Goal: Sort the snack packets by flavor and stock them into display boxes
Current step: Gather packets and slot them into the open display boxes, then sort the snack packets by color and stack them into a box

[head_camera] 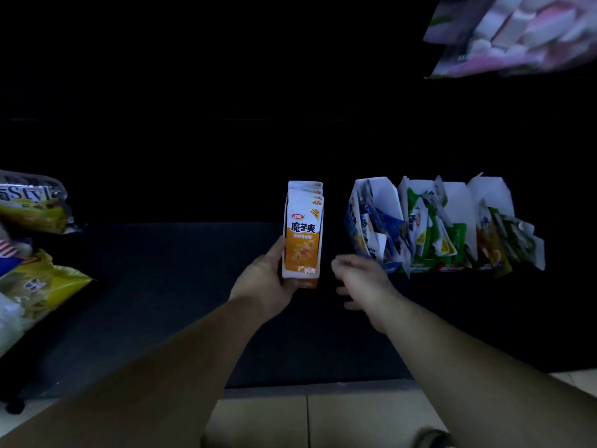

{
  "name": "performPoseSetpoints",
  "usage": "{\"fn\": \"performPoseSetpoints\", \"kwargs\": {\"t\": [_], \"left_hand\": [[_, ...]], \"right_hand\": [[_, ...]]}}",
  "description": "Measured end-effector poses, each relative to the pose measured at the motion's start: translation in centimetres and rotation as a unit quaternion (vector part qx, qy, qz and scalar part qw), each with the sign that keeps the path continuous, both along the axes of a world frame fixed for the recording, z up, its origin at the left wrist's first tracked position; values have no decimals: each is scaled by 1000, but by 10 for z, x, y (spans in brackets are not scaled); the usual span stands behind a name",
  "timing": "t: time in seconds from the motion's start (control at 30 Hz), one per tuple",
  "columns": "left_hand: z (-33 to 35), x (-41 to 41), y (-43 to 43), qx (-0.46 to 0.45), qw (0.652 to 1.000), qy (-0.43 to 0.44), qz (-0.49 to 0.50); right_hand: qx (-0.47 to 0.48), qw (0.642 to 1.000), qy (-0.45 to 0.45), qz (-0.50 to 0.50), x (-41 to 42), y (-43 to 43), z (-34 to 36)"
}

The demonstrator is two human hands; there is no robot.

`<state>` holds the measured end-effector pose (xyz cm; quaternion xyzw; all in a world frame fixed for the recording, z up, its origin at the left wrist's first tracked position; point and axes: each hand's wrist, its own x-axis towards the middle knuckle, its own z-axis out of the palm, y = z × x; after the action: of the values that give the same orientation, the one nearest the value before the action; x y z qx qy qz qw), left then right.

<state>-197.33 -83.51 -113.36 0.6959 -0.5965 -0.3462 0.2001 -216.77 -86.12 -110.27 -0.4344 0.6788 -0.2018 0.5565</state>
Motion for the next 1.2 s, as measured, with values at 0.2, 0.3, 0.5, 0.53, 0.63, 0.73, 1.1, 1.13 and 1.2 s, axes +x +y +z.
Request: {"fn": "performPoseSetpoints", "kwargs": {"t": [0.2,0.3,0.5,0.53,0.63,0.73,1.1,1.13,1.2], "left_hand": [[-19,-18,0,2,999,-36,19],[-13,-31,-2,4,998,-64,28],[8,-97,-9,-114,993,13,-16],[6,-111,-13,-98,993,49,-47],[-8,-134,-26,-67,992,83,-71],[-20,-138,-29,-56,993,86,-65],[-28,-143,-42,-82,977,-136,-144],[-27,-141,-44,-81,975,-137,-155],[-23,-137,-46,-79,978,-110,-162]], "right_hand": [[-84,979,164,91,-58,9,-4],[-75,984,135,88,-67,11,-2],[-115,987,100,42,-78,14,5],[-127,985,105,48,-83,16,8],[-148,980,111,70,-102,19,13],[-145,982,96,77,-114,14,15],[-136,982,105,72,-125,7,7],[-135,982,106,75,-125,8,8],[-130,981,116,88,-125,8,10]]}}
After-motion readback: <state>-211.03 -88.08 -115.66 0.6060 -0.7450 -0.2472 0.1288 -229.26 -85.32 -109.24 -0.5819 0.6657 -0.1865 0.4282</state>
